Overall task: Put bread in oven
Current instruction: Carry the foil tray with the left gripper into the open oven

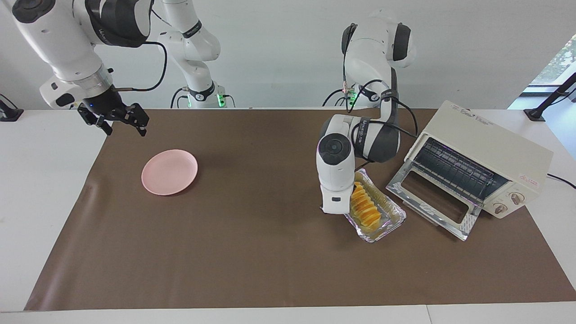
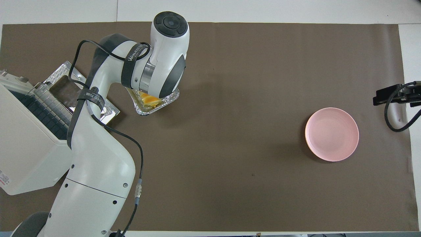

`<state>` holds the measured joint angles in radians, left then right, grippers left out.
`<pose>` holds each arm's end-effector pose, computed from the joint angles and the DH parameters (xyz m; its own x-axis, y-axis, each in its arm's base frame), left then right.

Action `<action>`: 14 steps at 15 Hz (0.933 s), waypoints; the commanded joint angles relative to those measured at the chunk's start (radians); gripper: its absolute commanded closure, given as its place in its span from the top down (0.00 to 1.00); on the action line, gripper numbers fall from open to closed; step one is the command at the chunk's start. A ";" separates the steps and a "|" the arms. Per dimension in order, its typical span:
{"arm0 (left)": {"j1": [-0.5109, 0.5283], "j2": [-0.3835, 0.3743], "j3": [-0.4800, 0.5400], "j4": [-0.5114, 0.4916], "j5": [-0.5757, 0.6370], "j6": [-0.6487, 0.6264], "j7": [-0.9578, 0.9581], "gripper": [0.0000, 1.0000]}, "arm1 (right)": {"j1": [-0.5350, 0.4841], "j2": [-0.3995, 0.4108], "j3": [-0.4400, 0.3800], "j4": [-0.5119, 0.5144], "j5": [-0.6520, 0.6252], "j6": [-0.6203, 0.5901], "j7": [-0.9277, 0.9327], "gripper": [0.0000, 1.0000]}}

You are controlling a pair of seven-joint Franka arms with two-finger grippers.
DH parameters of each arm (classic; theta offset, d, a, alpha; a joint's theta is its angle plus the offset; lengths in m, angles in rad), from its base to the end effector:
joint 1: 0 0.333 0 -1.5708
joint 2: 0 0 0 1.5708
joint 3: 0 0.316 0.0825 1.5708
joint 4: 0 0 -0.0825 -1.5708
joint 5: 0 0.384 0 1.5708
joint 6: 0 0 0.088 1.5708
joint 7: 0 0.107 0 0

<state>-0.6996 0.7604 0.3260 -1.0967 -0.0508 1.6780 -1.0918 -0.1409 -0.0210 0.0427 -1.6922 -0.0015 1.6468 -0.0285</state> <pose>0.6534 -0.3389 0.3727 0.7934 0.6026 0.0855 0.6056 -0.7676 -0.2098 0.5489 -0.0540 0.5851 0.9973 -0.0695 -0.0245 -0.0695 -0.9976 0.0017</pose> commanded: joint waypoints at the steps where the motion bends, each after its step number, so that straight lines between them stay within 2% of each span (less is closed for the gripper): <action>1: -0.004 -0.009 0.048 -0.005 -0.007 -0.040 -0.063 0.00 | -0.006 -0.025 0.009 -0.027 -0.021 0.010 0.010 1.00; 4: 0.006 -0.009 0.071 -0.005 -0.012 -0.054 -0.114 0.00 | -0.006 -0.025 0.009 -0.027 -0.021 0.010 0.010 1.00; 6: 0.057 -0.009 0.071 -0.006 -0.058 -0.044 -0.131 0.00 | -0.006 -0.025 0.009 -0.027 -0.021 0.010 0.010 1.00; 14: 0.192 -0.038 0.076 -0.012 -0.076 -0.044 -0.096 0.00 | -0.006 -0.025 0.009 -0.027 -0.021 0.008 0.010 1.00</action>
<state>-0.5262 0.7551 0.4022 -1.0970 -0.1031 1.6483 -1.2047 -0.1409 -0.0210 0.0427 -1.6922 -0.0016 1.6468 -0.0286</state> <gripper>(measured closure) 0.982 0.000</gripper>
